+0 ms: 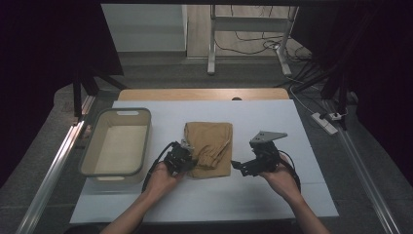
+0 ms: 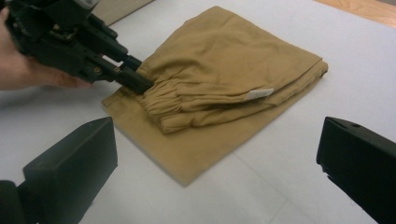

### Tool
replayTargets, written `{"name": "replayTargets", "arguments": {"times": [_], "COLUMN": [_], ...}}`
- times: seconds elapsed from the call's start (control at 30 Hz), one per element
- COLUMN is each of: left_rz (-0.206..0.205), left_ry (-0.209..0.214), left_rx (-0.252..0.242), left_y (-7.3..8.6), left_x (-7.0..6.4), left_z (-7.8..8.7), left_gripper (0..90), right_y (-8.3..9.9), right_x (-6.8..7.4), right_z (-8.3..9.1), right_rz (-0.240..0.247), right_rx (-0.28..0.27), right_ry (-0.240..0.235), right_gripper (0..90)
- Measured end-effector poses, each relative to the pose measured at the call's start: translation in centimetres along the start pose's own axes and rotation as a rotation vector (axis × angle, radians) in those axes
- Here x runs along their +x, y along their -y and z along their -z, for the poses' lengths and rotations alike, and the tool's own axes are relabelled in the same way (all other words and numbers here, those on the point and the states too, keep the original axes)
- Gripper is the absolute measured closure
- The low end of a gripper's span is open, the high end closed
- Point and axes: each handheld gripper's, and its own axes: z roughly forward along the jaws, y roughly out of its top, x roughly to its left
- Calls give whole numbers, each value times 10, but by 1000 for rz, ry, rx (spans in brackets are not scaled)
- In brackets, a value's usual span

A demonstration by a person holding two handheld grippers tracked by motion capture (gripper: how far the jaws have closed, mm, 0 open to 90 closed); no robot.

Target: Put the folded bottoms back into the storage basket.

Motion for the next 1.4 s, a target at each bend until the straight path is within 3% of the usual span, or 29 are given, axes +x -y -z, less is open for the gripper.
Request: {"name": "replayTargets", "arguments": {"times": [0.6, 0.83, 1.07, 1.17, 1.3, 1.4], "left_rz": [-9, -8, -8, -9, -9, -9], "left_ry": [0, -1, 5, 1, 3, 4], "left_rx": [10, 8, 9, 9, 10, 10], "left_y": [-1, -1, -1, -1, -1, -2], "left_x": [0, 0, 1, 0, 1, 0], "left_z": [0, 0, 0, 0, 0, 0], "left_gripper": [769, 769, 769, 769, 769, 769], "right_y": [-20, -25, -30, -32, -37, -39], "right_x": [-27, -37, -40, -41, -46, -48], "right_z": [-35, -48, -66, -74, -84, -92], "right_rz": [-7, -38, 0, 0, -26, -11], "right_rx": [30, 37, 73, 87, 89, 108], "right_ry": [35, 31, 50, 77, 74, 82], "right_gripper": [0, 0, 0, 0, 0, 0]}}
